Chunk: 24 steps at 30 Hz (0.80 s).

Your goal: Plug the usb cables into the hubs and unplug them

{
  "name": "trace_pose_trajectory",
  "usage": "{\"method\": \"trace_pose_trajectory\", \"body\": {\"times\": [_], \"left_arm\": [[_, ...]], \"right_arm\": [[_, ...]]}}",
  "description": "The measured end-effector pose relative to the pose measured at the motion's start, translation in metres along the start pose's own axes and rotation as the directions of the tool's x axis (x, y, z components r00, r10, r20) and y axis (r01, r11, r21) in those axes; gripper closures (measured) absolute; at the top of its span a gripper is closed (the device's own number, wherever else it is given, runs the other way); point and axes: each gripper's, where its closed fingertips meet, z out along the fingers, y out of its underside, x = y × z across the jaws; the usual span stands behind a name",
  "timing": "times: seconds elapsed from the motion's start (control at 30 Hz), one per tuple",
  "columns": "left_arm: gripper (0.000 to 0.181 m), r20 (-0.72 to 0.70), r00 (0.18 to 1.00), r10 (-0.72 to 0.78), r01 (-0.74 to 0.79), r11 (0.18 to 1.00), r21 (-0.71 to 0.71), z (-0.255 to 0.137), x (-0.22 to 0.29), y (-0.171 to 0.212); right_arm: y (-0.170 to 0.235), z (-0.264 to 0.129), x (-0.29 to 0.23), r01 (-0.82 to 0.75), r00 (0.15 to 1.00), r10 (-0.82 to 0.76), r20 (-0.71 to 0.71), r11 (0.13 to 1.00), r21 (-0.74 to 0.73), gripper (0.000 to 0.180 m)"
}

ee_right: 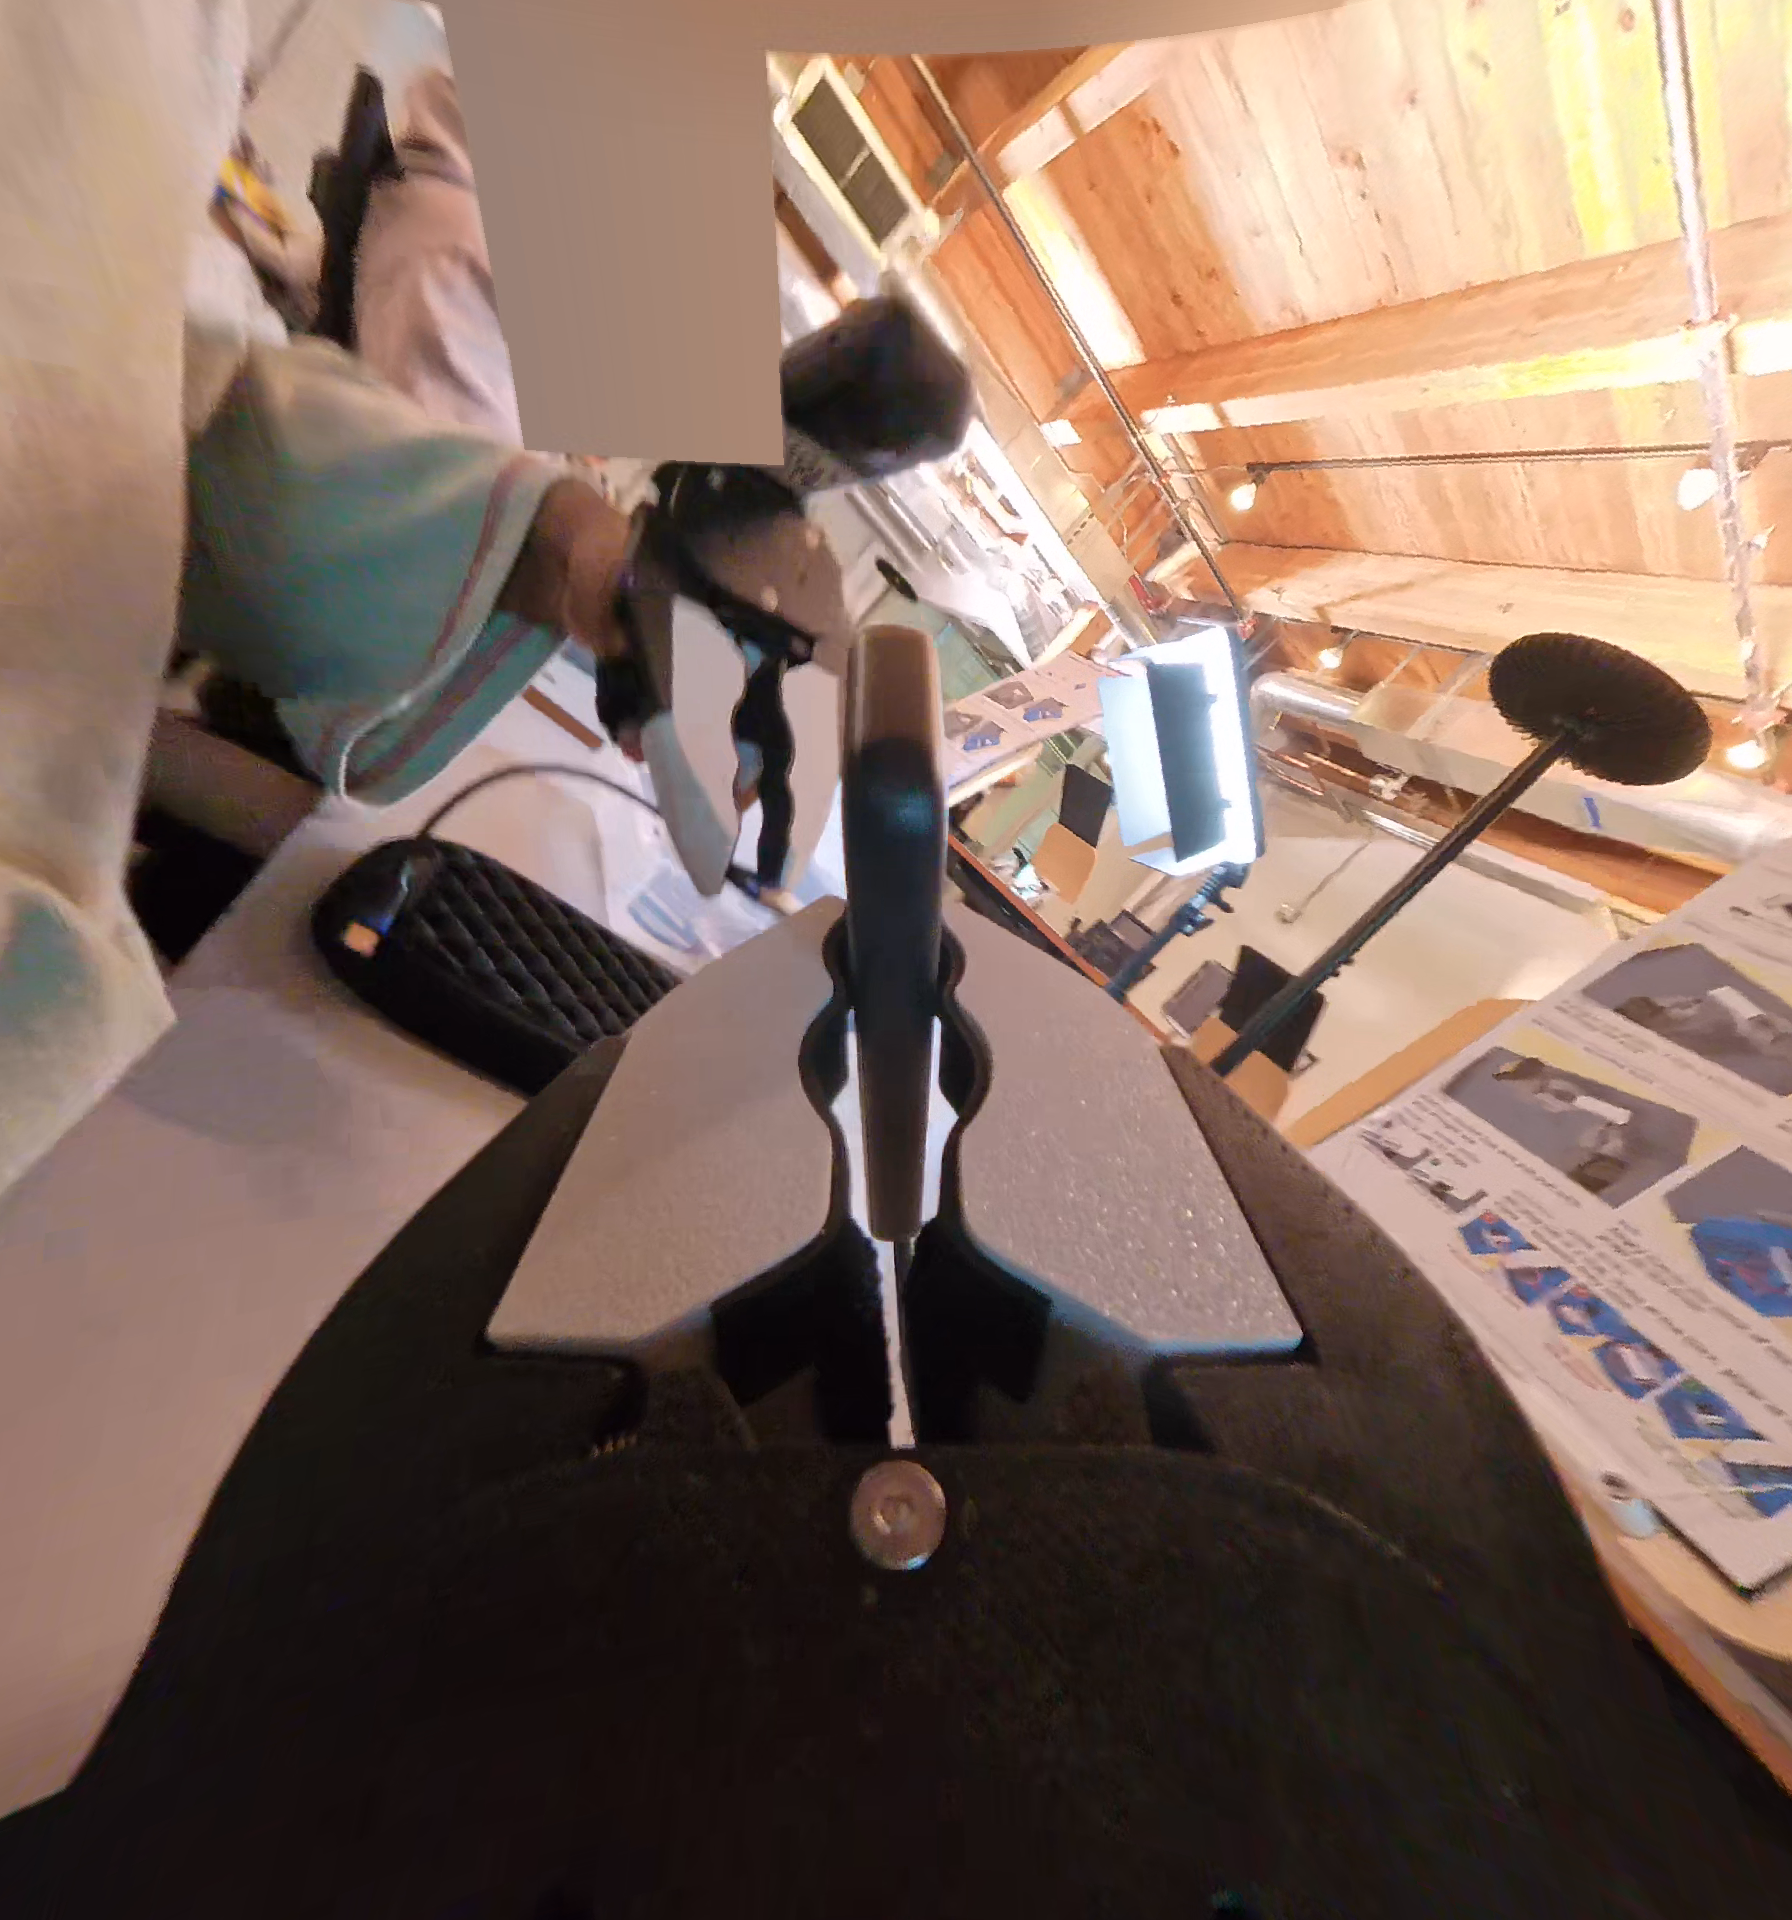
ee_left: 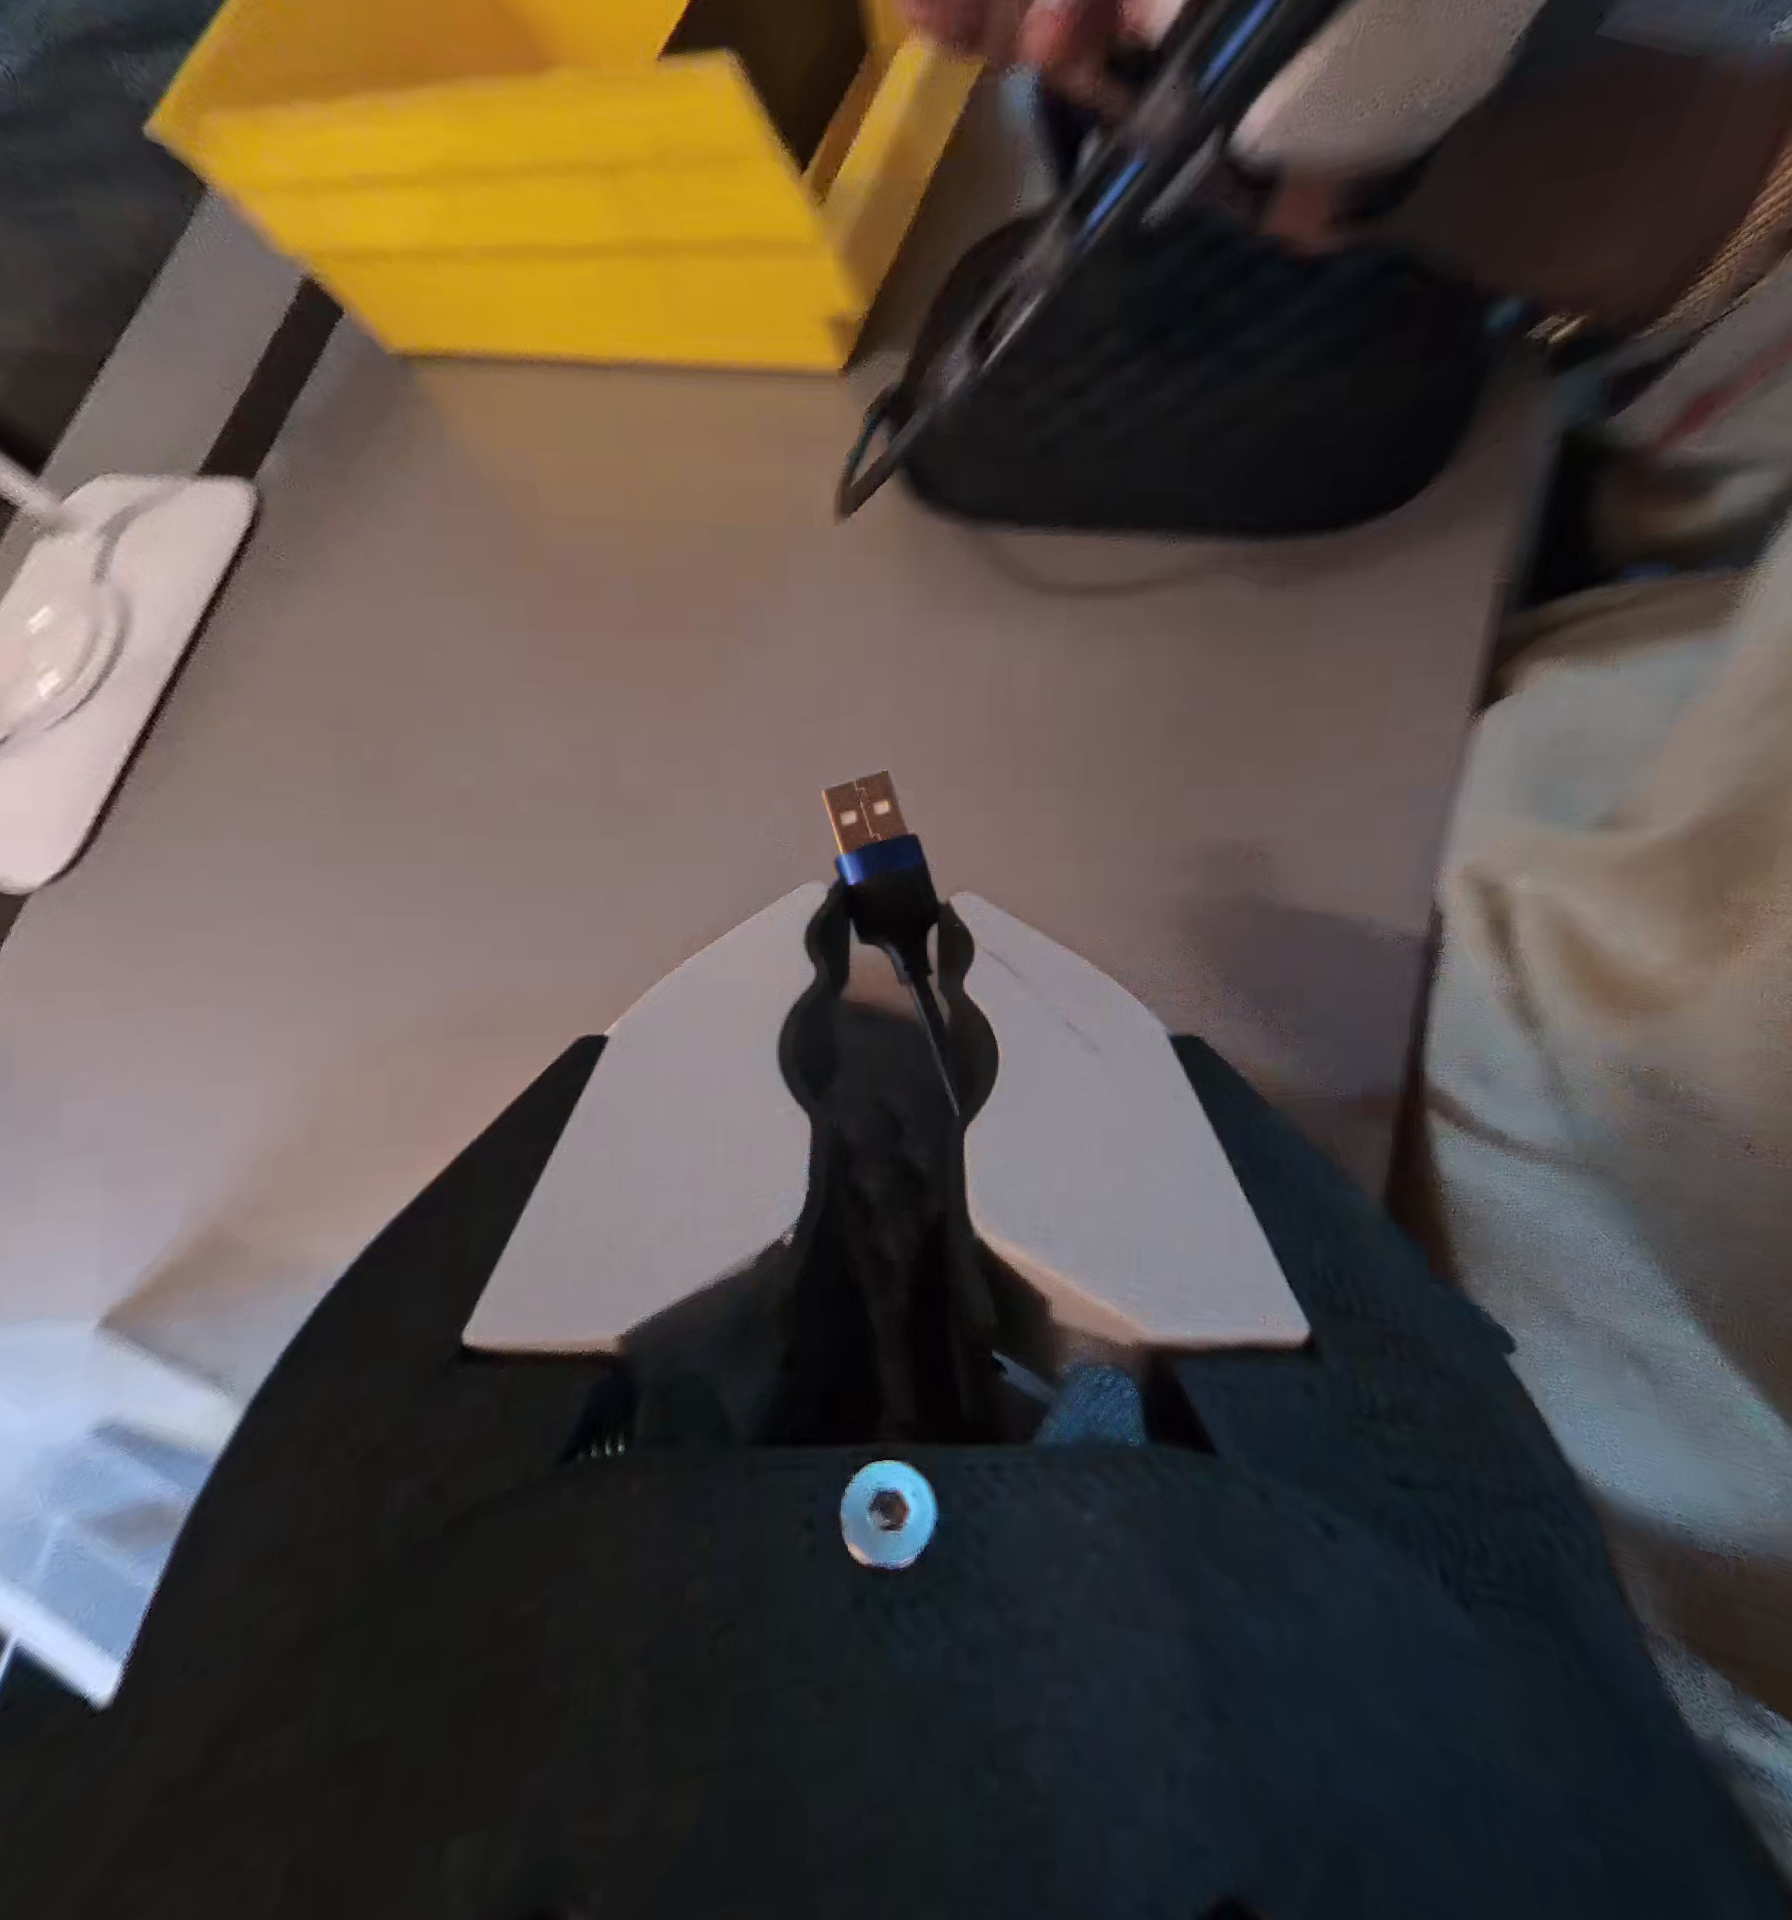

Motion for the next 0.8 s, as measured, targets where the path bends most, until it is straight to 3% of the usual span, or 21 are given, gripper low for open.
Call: {"method": "trace_pose_trajectory", "body": {"times": [0.2,0.4,0.57,0.8], "left_arm": [[0.164,-0.293,0.956,-0.026,0.055,0.994,0.091,0.000,0.029,-0.039],[0.164,-0.443,0.896,0.004,-0.017,1.000,-0.025,0.008,0.047,-0.027],[0.164,-0.514,0.858,0.010,-0.057,0.996,-0.075,0.015,0.058,-0.017],[0.164,-0.557,0.830,0.029,-0.082,0.994,-0.071,0.015,0.064,-0.017]], "right_arm": [[0.016,0.012,-0.013,0.167,0.986,-0.162,0.050,0.975,-0.144,0.167],[0.022,0.017,-0.037,0.271,0.954,-0.236,0.187,0.943,-0.191,0.168],[0.030,0.023,-0.057,0.373,0.906,-0.302,0.296,0.901,-0.223,0.168],[0.029,0.028,-0.068,0.384,0.891,-0.307,0.336,0.902,-0.196,0.168]]}}
